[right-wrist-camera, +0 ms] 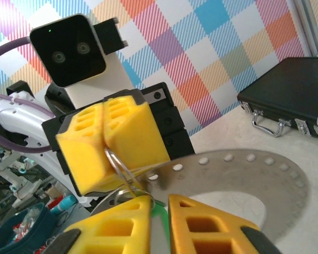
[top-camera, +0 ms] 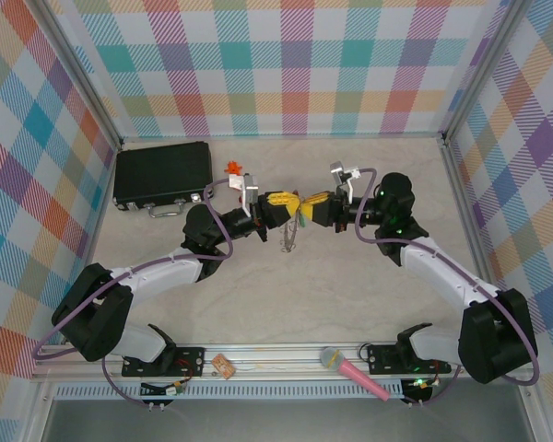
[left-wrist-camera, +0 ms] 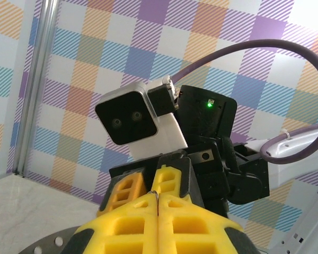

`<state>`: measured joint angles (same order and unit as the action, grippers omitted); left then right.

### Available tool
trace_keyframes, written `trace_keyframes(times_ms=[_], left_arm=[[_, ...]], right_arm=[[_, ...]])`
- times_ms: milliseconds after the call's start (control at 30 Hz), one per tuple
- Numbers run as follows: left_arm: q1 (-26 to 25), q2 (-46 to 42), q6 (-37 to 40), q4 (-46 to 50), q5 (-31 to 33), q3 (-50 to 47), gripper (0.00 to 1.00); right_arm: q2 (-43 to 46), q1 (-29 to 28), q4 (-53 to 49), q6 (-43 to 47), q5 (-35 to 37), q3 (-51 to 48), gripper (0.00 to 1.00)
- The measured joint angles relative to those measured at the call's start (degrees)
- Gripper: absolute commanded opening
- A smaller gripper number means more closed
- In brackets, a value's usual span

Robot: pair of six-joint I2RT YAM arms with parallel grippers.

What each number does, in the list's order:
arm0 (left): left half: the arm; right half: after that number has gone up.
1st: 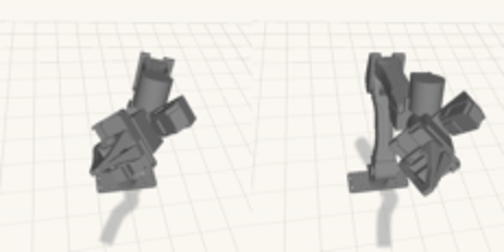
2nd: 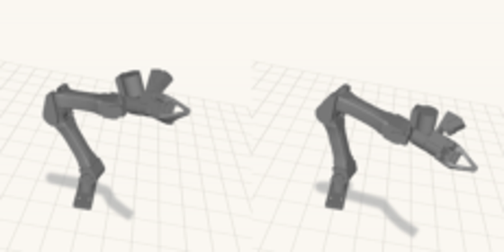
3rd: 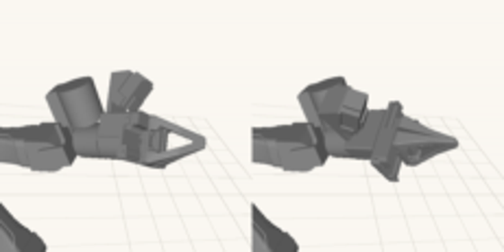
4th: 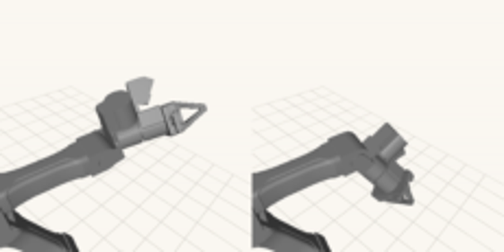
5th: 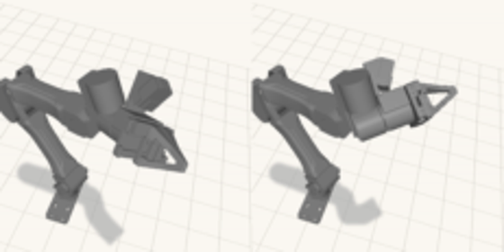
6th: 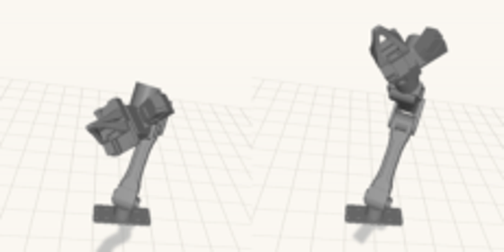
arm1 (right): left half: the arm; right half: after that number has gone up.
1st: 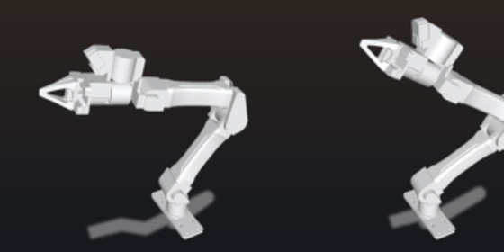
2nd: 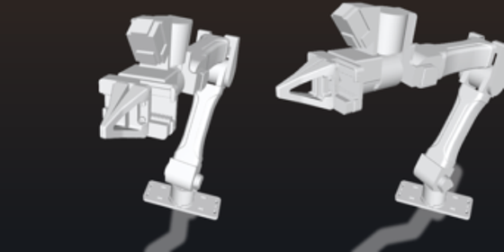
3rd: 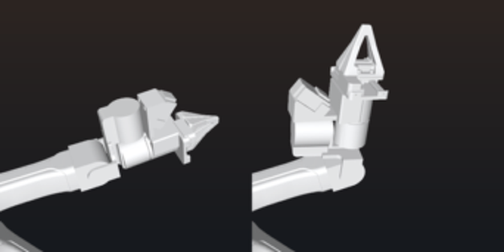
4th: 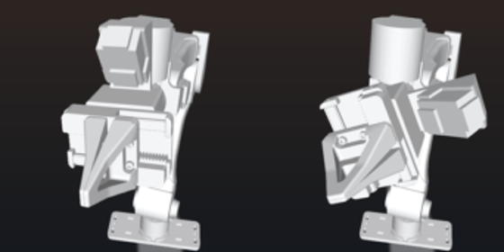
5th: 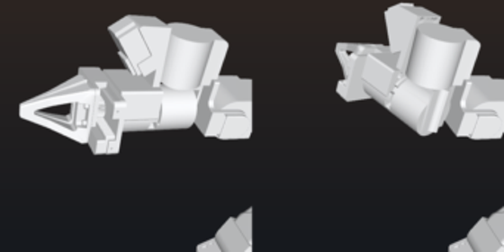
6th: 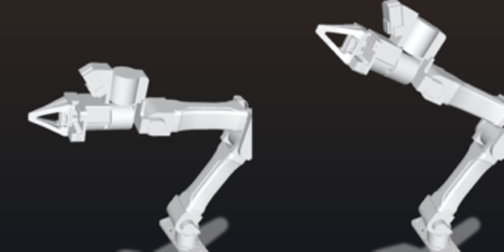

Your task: Put the keys on the keyring

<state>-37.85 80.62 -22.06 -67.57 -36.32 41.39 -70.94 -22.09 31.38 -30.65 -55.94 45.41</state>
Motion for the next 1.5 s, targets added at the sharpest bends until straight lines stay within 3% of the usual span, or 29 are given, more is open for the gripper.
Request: trace_keyframes(times_ms=[200, 400, 1500], left_arm=[[-0.4, -0.2, 0.9, 0.1, -0.1, 0.0, 0.00], [-0.4, -0.5, 1.3, 0.4, -0.1, 0.0, 0.00], [-0.4, -0.5, 0.8, -0.1, -0.2, 0.1, 0.00]], right_arm=[[6.4, 0.2, -2.8, 2.4, 6.4, -2.5, 0.30], [10.0, 0.4, -3.1, 3.5, 10.3, -3.0, 0.31], [4.0, -0.5, -0.8, 2.7, 6.0, -0.4, 0.29]])
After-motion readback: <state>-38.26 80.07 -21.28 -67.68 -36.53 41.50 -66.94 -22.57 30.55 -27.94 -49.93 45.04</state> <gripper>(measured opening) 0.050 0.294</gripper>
